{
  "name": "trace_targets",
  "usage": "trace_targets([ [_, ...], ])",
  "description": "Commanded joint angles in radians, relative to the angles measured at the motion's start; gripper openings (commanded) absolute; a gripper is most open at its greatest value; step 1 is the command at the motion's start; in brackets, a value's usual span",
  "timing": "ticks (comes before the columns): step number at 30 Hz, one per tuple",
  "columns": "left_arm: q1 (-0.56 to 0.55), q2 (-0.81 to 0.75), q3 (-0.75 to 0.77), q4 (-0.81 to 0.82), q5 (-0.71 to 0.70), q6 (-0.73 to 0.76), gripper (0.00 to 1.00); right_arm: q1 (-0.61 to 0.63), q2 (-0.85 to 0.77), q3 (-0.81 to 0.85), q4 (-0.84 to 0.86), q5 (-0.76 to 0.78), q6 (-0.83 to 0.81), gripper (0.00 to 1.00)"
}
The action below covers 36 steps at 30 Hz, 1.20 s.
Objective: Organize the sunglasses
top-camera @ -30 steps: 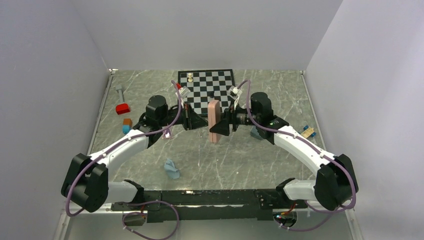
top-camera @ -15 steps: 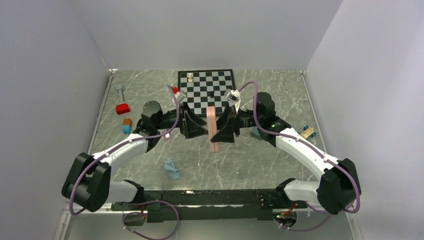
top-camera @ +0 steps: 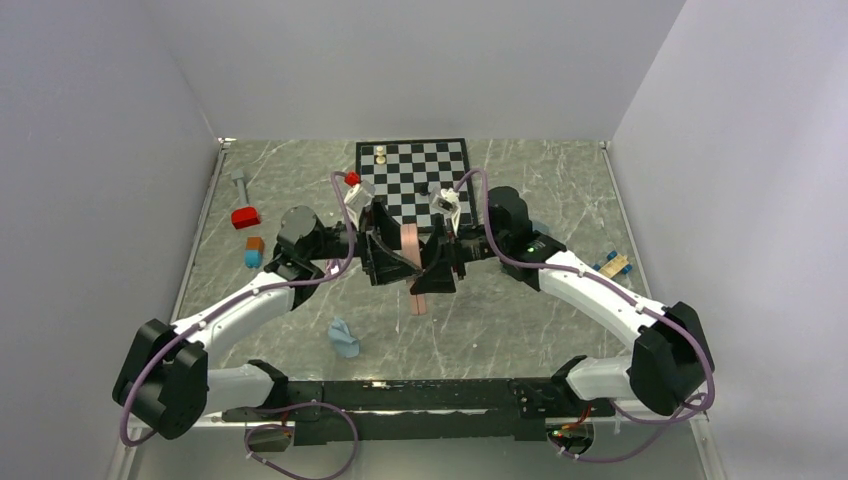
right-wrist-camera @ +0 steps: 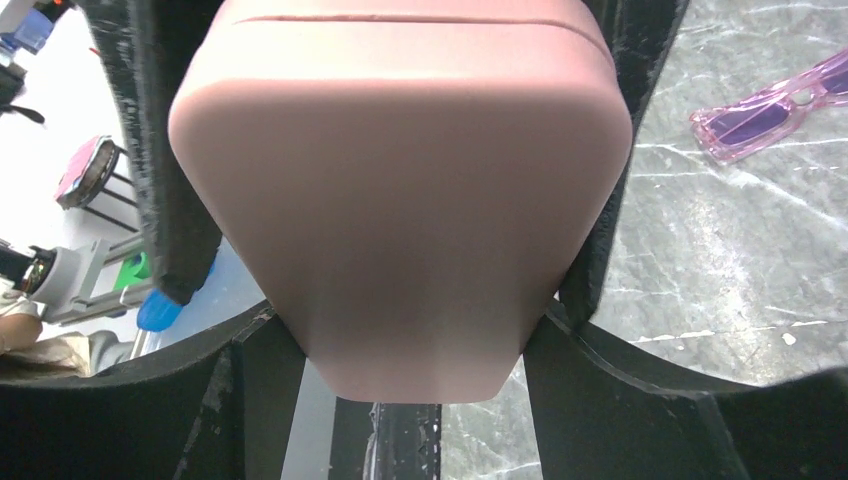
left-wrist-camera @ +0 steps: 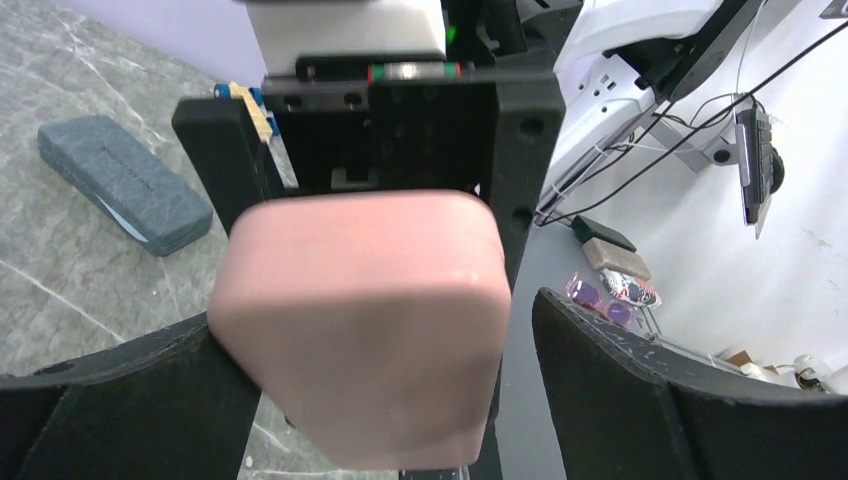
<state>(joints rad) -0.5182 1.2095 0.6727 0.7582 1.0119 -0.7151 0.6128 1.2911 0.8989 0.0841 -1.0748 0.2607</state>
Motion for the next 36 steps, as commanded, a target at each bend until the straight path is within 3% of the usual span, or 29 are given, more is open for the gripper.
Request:
trace_targets([
  [1,-0.02,0.019,0.061,0.002,-0.022,0.021,0.99,0.022,0.002,0.074,-0.026,0.031,-0.08,0.01],
  [3,-0.022,0.032,0.062,0.029,-0.007,0.011,0.99,0.024,0.0,0.07,-0.007,0.014,-0.074,0.01],
  [6,-0.023,0.047,0.056,0.086,0.038,-0.014,0.82,0.025,-0.008,0.067,0.0,0.011,-0.074,0.01],
  [8,-0.022,0.053,0.051,0.116,0.061,-0.025,0.77,0.025,-0.013,0.073,-0.019,0.022,-0.085,0.01],
  [16,-0.023,0.021,0.039,0.027,0.09,0.057,0.93,0.024,-0.041,0.075,-0.029,0.044,-0.077,0.01],
  [21,-0.023,-0.017,0.049,-0.148,0.056,0.173,0.89,0.024,-0.051,0.083,-0.039,0.045,-0.078,0.01],
  [26,-0.023,-0.027,0.047,-0.183,0.058,0.205,0.8,0.024,-0.049,0.094,-0.056,0.036,-0.085,0.0],
  [29,-0.023,-0.027,0.05,-0.199,0.076,0.235,0.55,0.024,-0.054,0.1,-0.066,0.023,-0.096,0.0],
  [32,-0.022,-0.021,0.053,-0.193,0.125,0.269,0.2,0.024,-0.063,0.103,-0.079,-0.01,-0.123,0.0],
  [35,-0.023,-0.012,0.079,-0.242,0.216,0.363,0.0,0.024,-0.06,0.101,-0.08,-0.092,-0.149,0.0],
  [36,-0.022,-0.007,0.094,-0.278,0.248,0.409,0.0,0.024,-0.059,0.101,-0.093,-0.102,-0.161,0.0],
])
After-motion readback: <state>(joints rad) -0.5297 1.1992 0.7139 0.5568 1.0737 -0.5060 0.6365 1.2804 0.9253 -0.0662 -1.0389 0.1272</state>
